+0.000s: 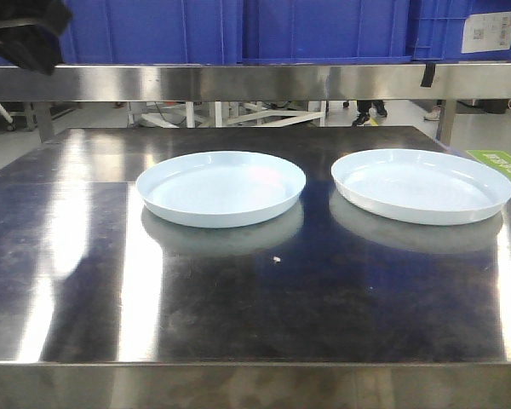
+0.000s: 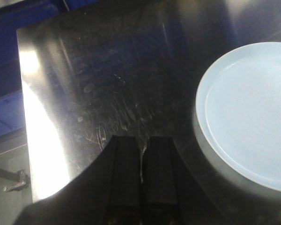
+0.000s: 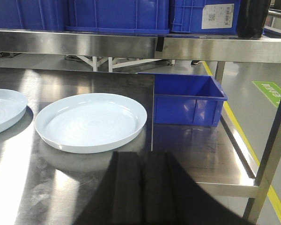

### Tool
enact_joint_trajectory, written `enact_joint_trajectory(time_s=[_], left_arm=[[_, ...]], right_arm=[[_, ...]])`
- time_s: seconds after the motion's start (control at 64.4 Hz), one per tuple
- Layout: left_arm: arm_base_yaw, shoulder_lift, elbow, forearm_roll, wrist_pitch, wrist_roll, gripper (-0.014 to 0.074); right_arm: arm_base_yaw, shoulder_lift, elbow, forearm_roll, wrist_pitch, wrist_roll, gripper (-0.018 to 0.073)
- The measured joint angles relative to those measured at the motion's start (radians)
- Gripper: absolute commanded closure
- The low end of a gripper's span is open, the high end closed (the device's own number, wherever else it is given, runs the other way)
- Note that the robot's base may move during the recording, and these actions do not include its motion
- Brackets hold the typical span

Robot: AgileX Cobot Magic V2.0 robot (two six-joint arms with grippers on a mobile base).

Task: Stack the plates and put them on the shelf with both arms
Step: 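Release the plate and raise the left gripper away, then move the right gripper toward the other white plate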

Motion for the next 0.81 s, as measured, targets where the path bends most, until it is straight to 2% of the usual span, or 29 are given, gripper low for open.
enact_joint_trajectory(time_s=[0.202,0.419,0.528,0.652,0.808], left_arm=[[-0.002,-0.197,0.251,-0.095,-0.169,0.000,0.0514],[-0.002,-0.443,0.498,-0.111,-0.297,0.000,0.0514],[-0.002,-0.557,0.583,-0.120,-0.326,0.000,0.0514],[0.001,-0.701,0.645,-0.163,-0.326,0.000,0.0514],[0.046,-0.872,0.712,-0.154,-0.336,0.000,0.0514]], right_arm=[[0.000,0.000,0.000,0.000,0.000,0.000,0.0506],[0.000,0.000,0.000,0.000,0.000,0.000,0.0506],[0.000,0.000,0.000,0.000,0.000,0.000,0.0506],[0.000,0.000,0.000,0.000,0.000,0.000,0.0506],[0.000,0.000,0.000,0.000,0.000,0.000,0.0506]])
